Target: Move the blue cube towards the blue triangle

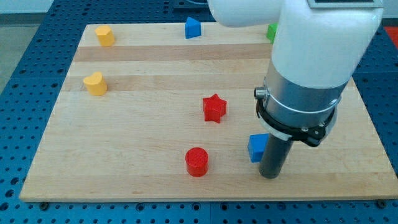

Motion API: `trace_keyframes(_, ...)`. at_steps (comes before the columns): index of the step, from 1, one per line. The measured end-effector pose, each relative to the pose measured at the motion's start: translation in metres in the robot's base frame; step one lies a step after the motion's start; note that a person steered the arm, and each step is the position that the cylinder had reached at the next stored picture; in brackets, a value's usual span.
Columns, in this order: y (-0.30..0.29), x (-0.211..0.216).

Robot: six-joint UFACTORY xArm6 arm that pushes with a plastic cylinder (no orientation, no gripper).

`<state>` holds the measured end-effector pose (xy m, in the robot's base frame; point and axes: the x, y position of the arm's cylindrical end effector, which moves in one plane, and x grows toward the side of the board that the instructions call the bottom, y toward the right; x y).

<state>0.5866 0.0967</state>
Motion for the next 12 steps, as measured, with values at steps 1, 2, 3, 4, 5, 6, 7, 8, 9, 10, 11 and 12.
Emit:
trace_keyframes(1, -0.002, 0.0)
trace_keyframes(2, -0.003, 0.0)
trace_keyframes(3, -0.003, 0.0)
trace_keyframes(4, -0.003, -0.002)
trace_keyframes(5, -0.006, -0.01)
trace_keyframes(6, -0.006, -0.02)
trace_keyframes(7, -0.006, -0.03)
trace_keyframes(8, -0.006, -0.047)
trace_keyframes(9, -0.006, -0.069)
trace_keyframes(10, -0.006, -0.094)
trace_keyframes(11, -0.006, -0.116)
trace_keyframes(12, -0.011, -0.136)
